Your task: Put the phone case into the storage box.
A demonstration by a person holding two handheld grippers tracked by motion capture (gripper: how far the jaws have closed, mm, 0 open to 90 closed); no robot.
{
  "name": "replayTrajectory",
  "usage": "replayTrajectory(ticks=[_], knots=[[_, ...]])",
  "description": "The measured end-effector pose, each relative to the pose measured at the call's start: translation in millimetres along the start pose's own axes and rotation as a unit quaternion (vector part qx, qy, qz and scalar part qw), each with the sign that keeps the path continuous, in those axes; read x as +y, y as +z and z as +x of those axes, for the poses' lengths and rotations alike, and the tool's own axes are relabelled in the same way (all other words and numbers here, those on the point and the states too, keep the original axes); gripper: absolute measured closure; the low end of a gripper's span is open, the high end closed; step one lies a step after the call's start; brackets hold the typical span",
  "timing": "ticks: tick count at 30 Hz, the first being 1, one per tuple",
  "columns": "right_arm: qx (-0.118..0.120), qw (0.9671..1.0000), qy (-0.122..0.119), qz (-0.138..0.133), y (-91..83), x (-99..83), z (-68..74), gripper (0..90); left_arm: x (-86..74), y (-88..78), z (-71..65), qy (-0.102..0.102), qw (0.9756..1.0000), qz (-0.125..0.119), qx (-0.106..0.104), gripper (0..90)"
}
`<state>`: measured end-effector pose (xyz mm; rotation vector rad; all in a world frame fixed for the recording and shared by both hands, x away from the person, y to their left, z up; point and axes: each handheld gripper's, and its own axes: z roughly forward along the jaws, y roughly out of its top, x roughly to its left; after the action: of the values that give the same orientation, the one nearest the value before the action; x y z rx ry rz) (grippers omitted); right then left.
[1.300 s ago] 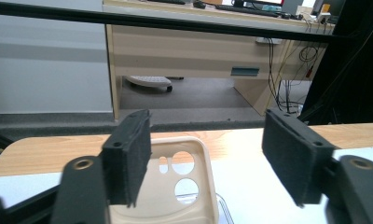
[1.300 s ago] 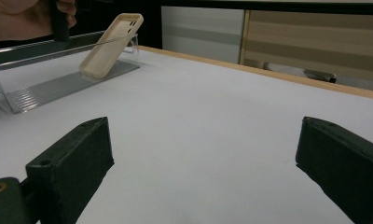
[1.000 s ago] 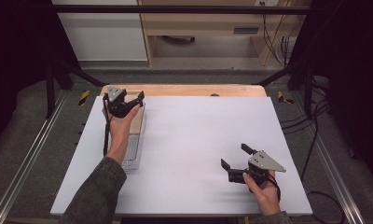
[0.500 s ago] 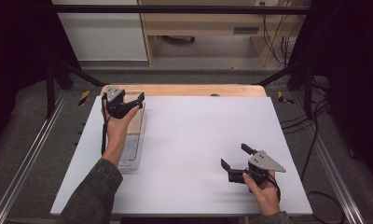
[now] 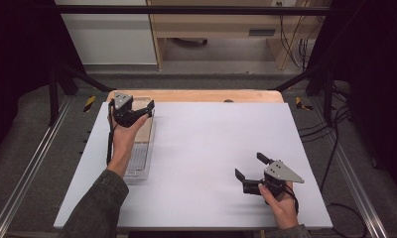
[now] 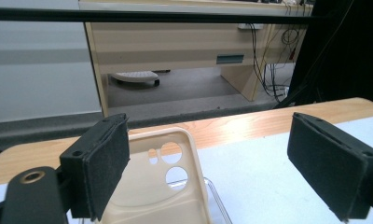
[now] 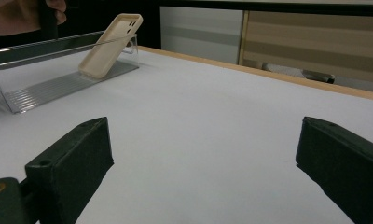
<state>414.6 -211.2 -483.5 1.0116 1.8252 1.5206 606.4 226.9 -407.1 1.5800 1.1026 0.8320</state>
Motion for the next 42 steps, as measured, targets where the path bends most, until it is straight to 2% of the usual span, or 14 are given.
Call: replayTrajectory(ticks=[5,6,11,12,15,23,25,27,28,29,32,34,40,42], knots=[[-0.001,1.0,-0.003,0.0,0.4,-0.4,-0.2,3.7,0.6,-2.0,-1.9,0.025,0.9997,0.002,0.002,10.5],[-0.001,1.0,-0.002,0.001,0.4,-0.5,-0.2,3.7,0.9,-3.2,-3.4,0.043,0.9991,0.004,0.006,9.9],[-0.003,1.0,-0.001,0.001,0.3,-0.4,-0.3,3.7,0.7,-6.9,-7.4,0.067,0.9978,0.005,0.004,6.2],[-0.006,1.0,0.002,-0.001,0.0,-0.1,-1.0,3.7,0.8,-9.3,-10.6,0.084,0.9964,0.005,0.005,6.1],[-0.007,1.0,0.001,-0.002,-0.3,0.0,-1.0,3.7,1.0,-11.6,-12.8,0.095,0.9955,0.004,0.003,5.4],[-0.008,1.0,-0.003,0.002,0.4,-0.8,-0.1,3.7,-2.6,-15.3,-14.2,0.103,0.9946,0.009,-0.005,5.0],[-0.009,0.9999,-0.004,0.003,0.3,-1.0,-0.4,3.7,-4.3,-16.3,-14.3,0.119,0.9928,0.012,-0.004,5.1],[-0.009,1.0,-0.002,0.003,-0.4,-1.1,-0.7,3.6,-6.1,-17.6,-15.3,0.143,0.9896,0.014,-0.006,5.2],[-0.009,1.0,-0.002,0.003,-0.4,-1.1,-0.7,3.6,-6.1,-17.6,-15.3,0.143,0.9896,0.014,-0.006,5.1],[-0.008,1.0,-0.003,0.003,-0.2,-1.3,-0.8,3.5,-6.2,-18.8,-16.5,0.167,0.986,0.008,-0.005,5.1],[-0.008,0.9999,-0.006,0.004,0.2,-1.6,-1.0,3.3,-7.0,-21.1,-18.6,0.17,0.9854,0.008,-0.01,5.1],[-0.009,0.9999,-0.006,0.004,0.3,-1.5,-0.7,3.3,-7.3,-22.9,-20.6,0.182,0.9832,0.006,-0.013,5.1],[-0.009,0.9999,-0.007,0.005,0.6,-1.3,0.5,3.2,-7.6,-25.7,-21.5,0.175,0.9843,0.0,-0.023,5.2],[-0.009,0.9999,-0.008,0.006,0.6,-1.5,0.5,3.3,-7.8,-27.4,-21.5,0.183,0.9829,-0.003,-0.025,5.3]])
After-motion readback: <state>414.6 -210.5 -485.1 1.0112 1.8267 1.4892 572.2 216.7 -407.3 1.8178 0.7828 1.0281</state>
